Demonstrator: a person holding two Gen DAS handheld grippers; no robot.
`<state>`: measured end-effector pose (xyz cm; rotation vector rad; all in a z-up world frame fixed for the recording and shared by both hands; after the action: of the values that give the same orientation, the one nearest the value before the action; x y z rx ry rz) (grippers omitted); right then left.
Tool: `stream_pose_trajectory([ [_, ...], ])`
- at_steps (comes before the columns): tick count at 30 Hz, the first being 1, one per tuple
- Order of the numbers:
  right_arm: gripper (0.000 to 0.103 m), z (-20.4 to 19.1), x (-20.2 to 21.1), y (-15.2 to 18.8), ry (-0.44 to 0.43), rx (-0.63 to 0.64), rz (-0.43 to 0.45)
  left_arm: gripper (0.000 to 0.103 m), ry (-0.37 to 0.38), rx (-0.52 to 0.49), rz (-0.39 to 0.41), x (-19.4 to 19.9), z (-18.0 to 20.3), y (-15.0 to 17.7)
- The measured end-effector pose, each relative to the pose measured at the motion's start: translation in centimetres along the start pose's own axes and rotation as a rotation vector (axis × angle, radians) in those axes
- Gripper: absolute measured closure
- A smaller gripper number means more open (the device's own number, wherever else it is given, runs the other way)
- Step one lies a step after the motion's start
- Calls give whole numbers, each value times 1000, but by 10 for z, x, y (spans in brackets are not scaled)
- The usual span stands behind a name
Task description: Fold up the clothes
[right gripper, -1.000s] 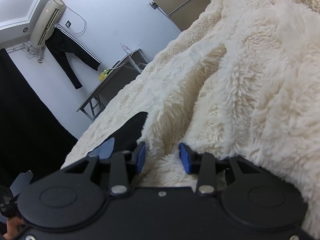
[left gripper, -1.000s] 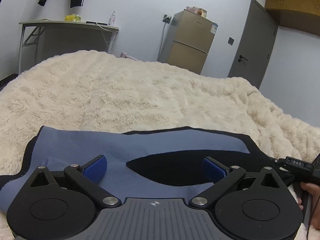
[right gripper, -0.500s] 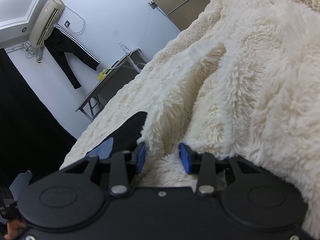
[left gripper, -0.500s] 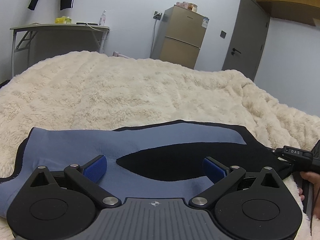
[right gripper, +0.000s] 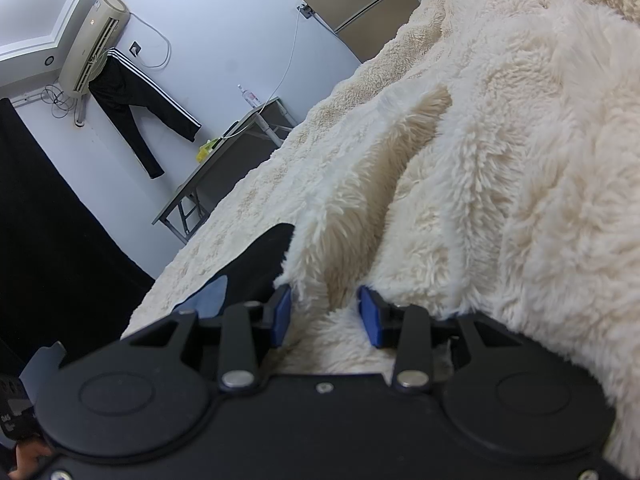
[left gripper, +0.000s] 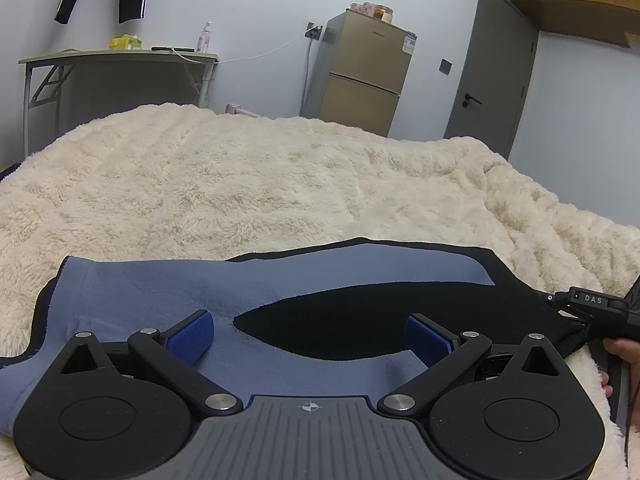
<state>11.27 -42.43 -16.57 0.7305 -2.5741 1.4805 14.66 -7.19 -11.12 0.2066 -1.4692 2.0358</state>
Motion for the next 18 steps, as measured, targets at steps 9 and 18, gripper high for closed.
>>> stream_pose_trajectory([
  [9, 66, 2, 1, 0, 1, 1, -3, 2, 4, 4, 4, 2, -1, -1],
  [18, 61, 13, 22, -39, -157, -168, -73, 10, 88, 72, 2, 15, -8, -9],
])
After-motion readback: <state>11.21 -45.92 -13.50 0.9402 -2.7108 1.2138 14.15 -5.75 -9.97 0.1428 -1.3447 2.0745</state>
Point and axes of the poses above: each gripper's, at about its wrist camera, not at the fingertips, and x roughly against the way its jaws point, z to its right, y to its underside, the point moved 3 cm from there along -x, roughly the way its jaws point, and after that the axes turned 10 degrees about x, right-handed, at the moved point
